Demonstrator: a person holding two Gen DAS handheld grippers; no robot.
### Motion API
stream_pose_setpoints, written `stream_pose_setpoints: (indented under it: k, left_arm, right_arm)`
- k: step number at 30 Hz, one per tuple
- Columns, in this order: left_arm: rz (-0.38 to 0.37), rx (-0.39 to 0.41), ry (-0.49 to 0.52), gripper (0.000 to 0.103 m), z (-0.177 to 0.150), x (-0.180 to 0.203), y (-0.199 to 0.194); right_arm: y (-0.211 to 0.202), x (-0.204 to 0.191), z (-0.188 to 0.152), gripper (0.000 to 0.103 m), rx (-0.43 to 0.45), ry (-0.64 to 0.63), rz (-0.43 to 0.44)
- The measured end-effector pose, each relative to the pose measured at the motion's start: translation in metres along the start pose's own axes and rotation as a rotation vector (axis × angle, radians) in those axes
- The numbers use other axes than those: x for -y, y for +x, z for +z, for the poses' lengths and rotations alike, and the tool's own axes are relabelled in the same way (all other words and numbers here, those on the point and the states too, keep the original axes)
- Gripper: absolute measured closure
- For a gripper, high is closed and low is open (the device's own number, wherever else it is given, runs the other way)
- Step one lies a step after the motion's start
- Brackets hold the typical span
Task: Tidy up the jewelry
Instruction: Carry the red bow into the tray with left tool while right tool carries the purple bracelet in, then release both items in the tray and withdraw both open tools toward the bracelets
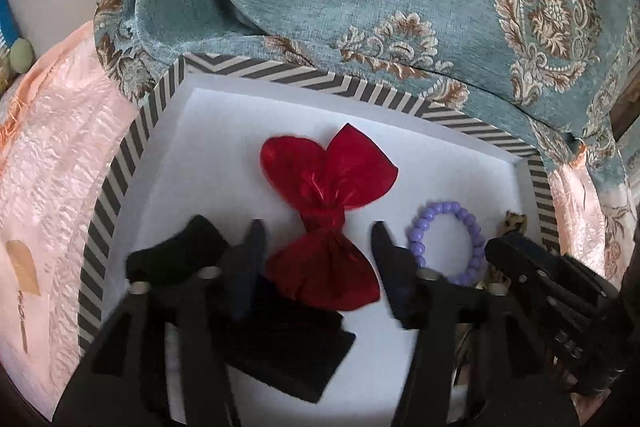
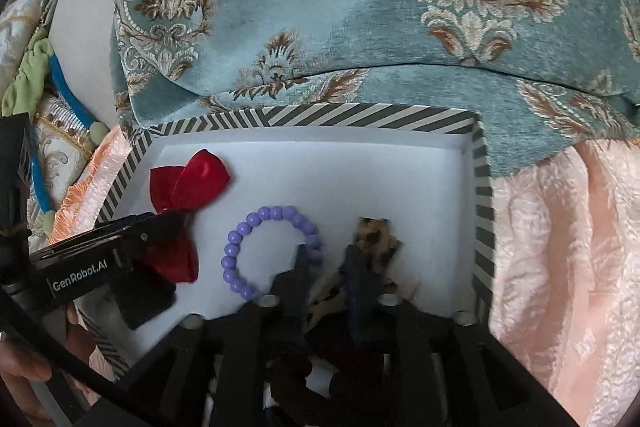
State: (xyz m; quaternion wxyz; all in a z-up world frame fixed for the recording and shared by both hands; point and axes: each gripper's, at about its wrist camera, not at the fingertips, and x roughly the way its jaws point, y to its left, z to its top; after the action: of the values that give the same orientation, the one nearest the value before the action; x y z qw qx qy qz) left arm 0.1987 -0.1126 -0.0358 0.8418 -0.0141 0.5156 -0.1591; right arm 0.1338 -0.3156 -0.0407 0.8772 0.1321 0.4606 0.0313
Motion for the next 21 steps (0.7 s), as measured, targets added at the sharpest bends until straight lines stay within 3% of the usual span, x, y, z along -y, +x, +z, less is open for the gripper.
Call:
stream_pose_setpoints:
  k: [2, 9, 11, 21]
  left_arm:
    - [0.014, -0.001, 0.001, 0.044, -0.005, 0.000, -0.005]
    - [0.030, 0.034, 0.008, 0.044, -0.020, 0.007, -0.033]
    - [0.039, 0.041, 0.007, 0.044, -0.025, 0.008, -0.041]
    - [0.096, 0.088, 0.010, 0.044, -0.067, 0.011, -0.090]
  right_arm:
    - [-0.007, -0.002, -0.002, 0.068, 0.014, -0.009, 0.014]
    - [-0.042, -0.018, -0.014, 0.067, 0.065, -0.078, 0.005]
    - [-0.056, -0.022, -0.019, 0.060, 0.091, -0.087, -0.008]
    - [-0.098, -0.039, -0.053, 0.060, 0.122, -0.119, -0.071]
